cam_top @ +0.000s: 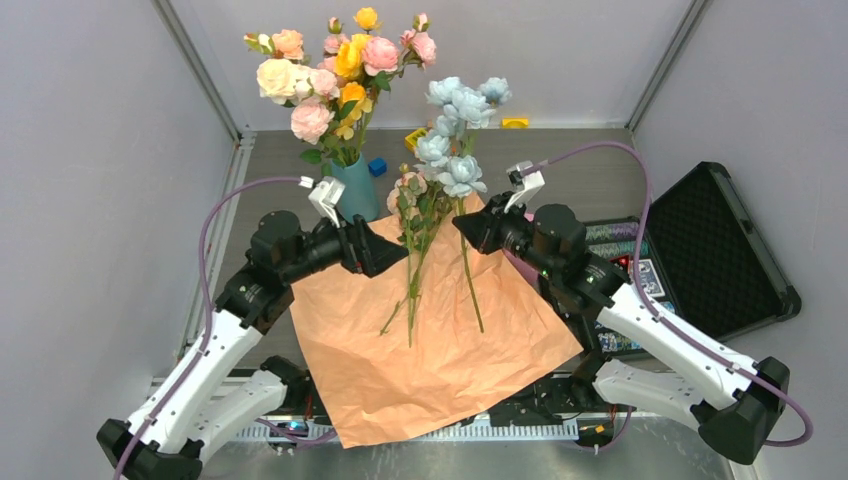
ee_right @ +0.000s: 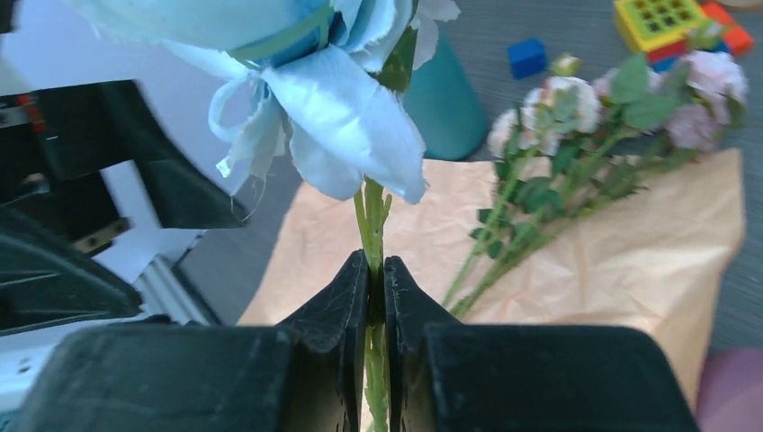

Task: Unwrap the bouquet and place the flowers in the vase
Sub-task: Pick up the fake flower from the wrapping paper, then insert the fake flower into the vase.

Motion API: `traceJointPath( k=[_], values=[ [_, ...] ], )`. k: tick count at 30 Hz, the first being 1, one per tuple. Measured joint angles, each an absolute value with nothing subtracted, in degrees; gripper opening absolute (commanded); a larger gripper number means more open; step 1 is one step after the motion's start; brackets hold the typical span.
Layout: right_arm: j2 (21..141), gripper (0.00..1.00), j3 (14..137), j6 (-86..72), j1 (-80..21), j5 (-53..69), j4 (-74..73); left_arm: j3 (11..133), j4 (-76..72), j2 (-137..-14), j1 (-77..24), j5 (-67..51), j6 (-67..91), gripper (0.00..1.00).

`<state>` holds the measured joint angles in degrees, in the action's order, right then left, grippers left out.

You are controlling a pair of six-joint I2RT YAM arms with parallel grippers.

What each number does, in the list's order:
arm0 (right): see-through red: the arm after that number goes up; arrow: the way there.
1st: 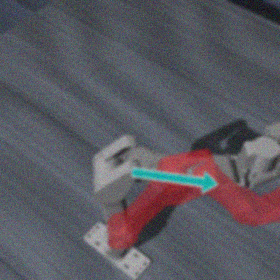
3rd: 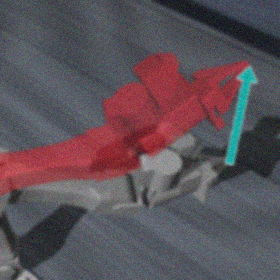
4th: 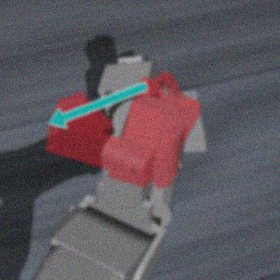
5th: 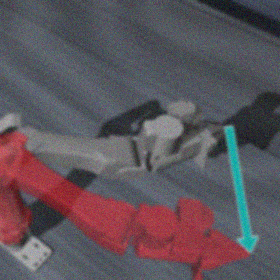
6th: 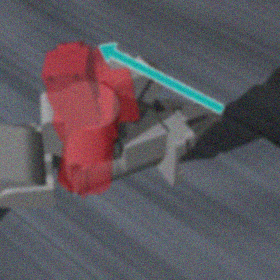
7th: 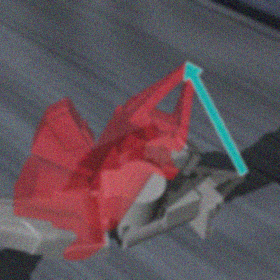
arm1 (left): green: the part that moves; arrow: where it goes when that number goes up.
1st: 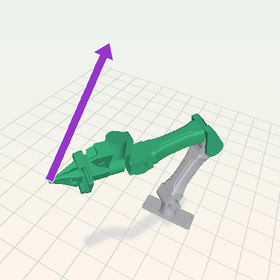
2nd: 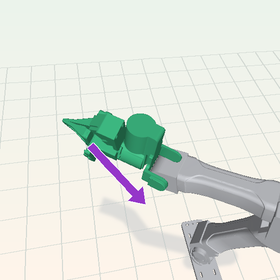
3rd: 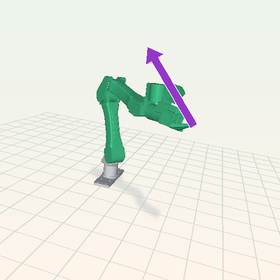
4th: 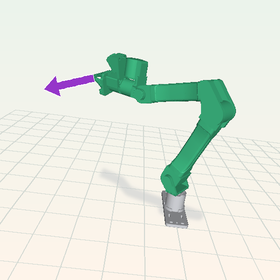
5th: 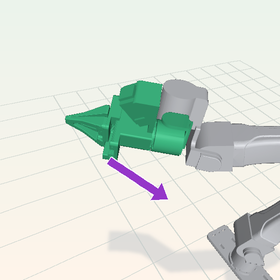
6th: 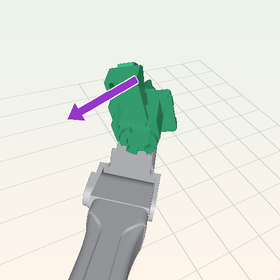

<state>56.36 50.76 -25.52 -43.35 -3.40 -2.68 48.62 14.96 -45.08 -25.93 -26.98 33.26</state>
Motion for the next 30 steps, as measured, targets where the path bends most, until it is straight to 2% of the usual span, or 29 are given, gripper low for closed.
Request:
traceJointPath(
  k=[6,12,19,30],
  values=[
    [55.1,0.0,50.8,-25.9,-44.9,6.5,0.4,48.4,2.4,-47.9,-34.7,-24.2,41.6,0.93],
    [55.2,0.0,50.8,-25.8,-48.9,9.1,1.2,48.4,-6.1,-51.7,-40.2,-20.7,45.1,0.93],
    [55.2,0.0,50.8,-25.4,-51.1,9.1,2.1,48.4,-7.1,-53.0,-43.0,-14.7,46.3,0.74],
    [55.2,0.0,49.7,-21.2,-55.5,-0.3,2.5,48.6,-7.0,-54.1,-45.5,-8.3,46.3,0.67]
  ],
)
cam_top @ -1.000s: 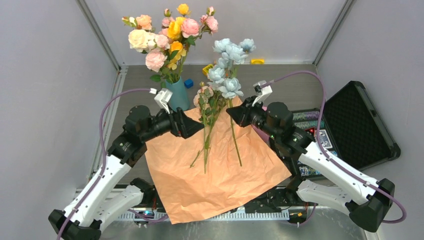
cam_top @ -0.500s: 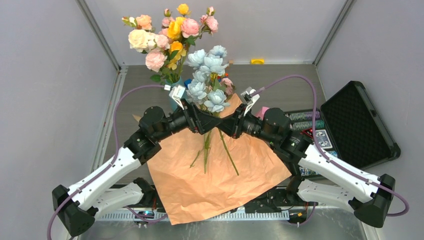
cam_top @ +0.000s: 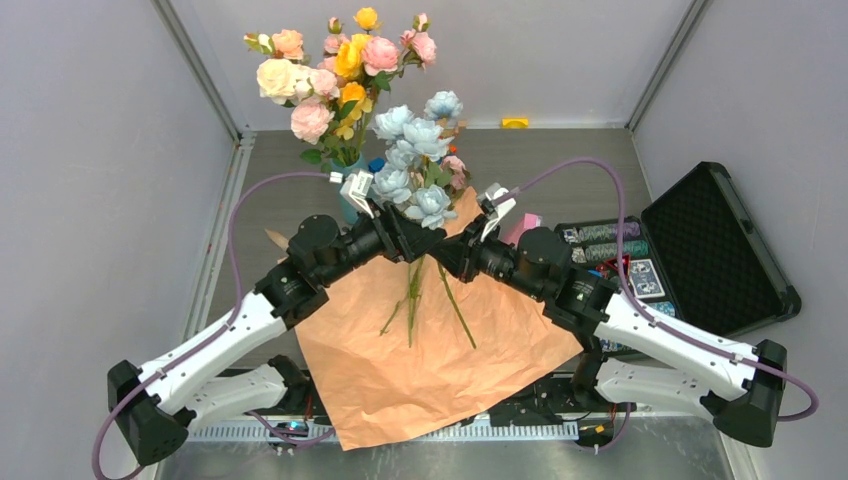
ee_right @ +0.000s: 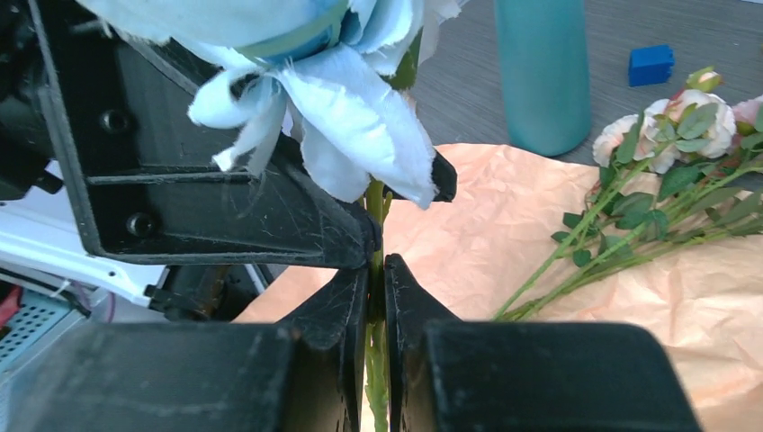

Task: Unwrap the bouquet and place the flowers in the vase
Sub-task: Insert the fake flower into the vase.

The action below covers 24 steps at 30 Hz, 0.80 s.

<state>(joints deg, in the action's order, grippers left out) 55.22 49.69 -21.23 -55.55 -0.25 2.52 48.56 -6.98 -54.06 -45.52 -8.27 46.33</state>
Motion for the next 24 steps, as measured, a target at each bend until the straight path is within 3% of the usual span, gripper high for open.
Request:
traceJointPath(
  k=[3,18,20,24],
  values=[
    [55.2,0.0,48.8,-20.0,-56.7,-3.1,2.5,48.9,-6.8,-55.2,-46.0,-7.7,46.3,0.62],
    [55.7,0.0,48.2,-15.0,-61.7,-16.5,3.3,52.9,-3.1,-59.2,-48.9,-4.8,44.0,0.11],
    [55.7,0.04,48.0,-14.9,-61.7,-17.2,3.4,53.5,-2.5,-59.8,-48.9,-4.5,43.4,0.0],
    [55.5,0.31,47.5,-14.8,-61.7,-18.0,3.5,54.6,-1.0,-60.7,-49.0,-4.3,41.9,0.0]
  ],
)
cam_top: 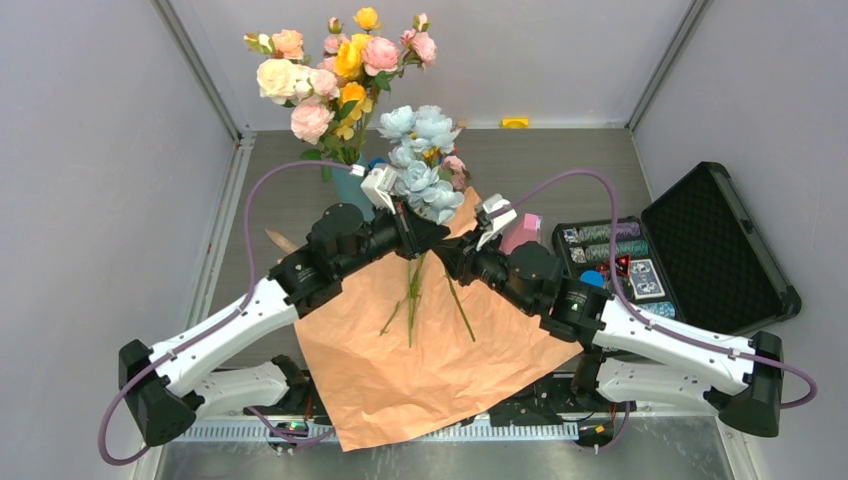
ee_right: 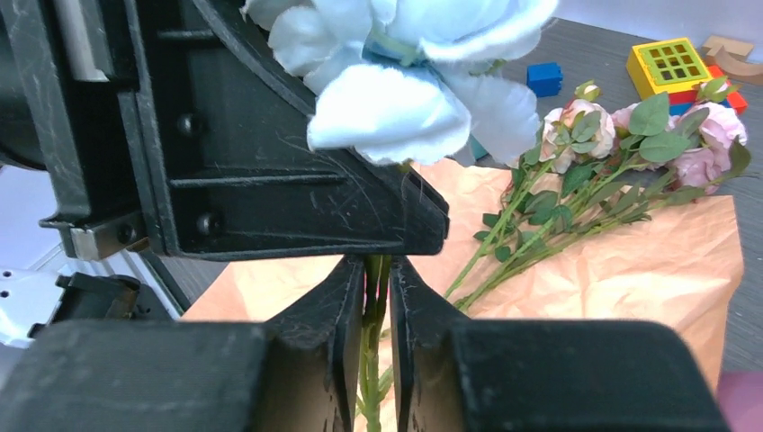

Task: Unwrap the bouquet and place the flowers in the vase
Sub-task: Insert the fake flower into the vase.

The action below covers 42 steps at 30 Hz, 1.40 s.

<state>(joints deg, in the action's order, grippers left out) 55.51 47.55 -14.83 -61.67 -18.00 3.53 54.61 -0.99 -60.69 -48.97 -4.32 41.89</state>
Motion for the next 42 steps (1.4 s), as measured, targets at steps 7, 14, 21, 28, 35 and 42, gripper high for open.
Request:
traceJointPath(
  k=[7,14,21,28,35,42],
  values=[
    [51.7,0.68,45.5,-13.8,-61.8,-19.9,3.5,64.4,9.5,-62.2,-49.1,-5.4,32.4,0.0],
    [46.6,0.78,41.6,-13.3,-61.7,-23.2,4.3,79.0,20.3,-66.3,-43.1,-15.9,18.8,0.0],
    [42.7,0.8,34.8,-13.0,-59.2,-25.5,1.9,90.5,24.8,-72.4,-24.9,-39.4,11.9,0.0],
    [37.6,0.8,32.2,-13.0,-55.6,-25.2,1.0,111.0,40.0,-85.0,-21.6,-48.6,-2.2,0.0],
    [36.2,0.8,30.1,-13.0,-54.5,-25.2,1.0,115.6,48.7,-89.7,-21.5,-43.0,-13.4,0.0],
    [40.1,0.8,29.7,-13.6,-53.7,-24.7,2.2,112.6,44.3,-87.8,-21.3,-35.3,-19.3,0.0]
  ],
)
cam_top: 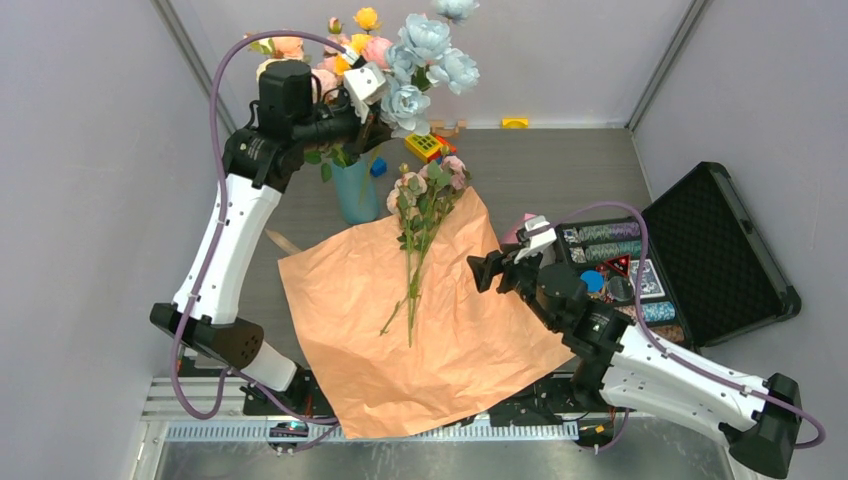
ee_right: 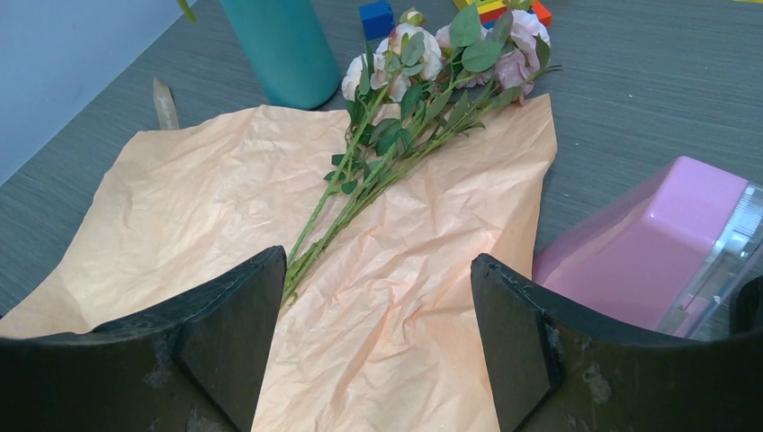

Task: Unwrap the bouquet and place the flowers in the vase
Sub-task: Insert the fake flower into the vase.

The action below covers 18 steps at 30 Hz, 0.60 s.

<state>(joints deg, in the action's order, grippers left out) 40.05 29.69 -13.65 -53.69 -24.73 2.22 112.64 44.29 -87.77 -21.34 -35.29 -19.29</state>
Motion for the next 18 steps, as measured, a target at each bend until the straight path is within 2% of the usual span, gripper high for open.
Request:
traceJointPath(
  k=[8,18],
  values=[
    [42.7,0.8,29.7,-14.8,-53.2,-24.1,4.0,114.2,41.9,-88.1,-20.6,-31.6,-24.6,0.0],
    [44.1,0.8,29.7,-15.6,-52.7,-23.9,4.8,114.2,35.4,-88.8,-18.3,-32.1,-24.1,0.0]
  ],
)
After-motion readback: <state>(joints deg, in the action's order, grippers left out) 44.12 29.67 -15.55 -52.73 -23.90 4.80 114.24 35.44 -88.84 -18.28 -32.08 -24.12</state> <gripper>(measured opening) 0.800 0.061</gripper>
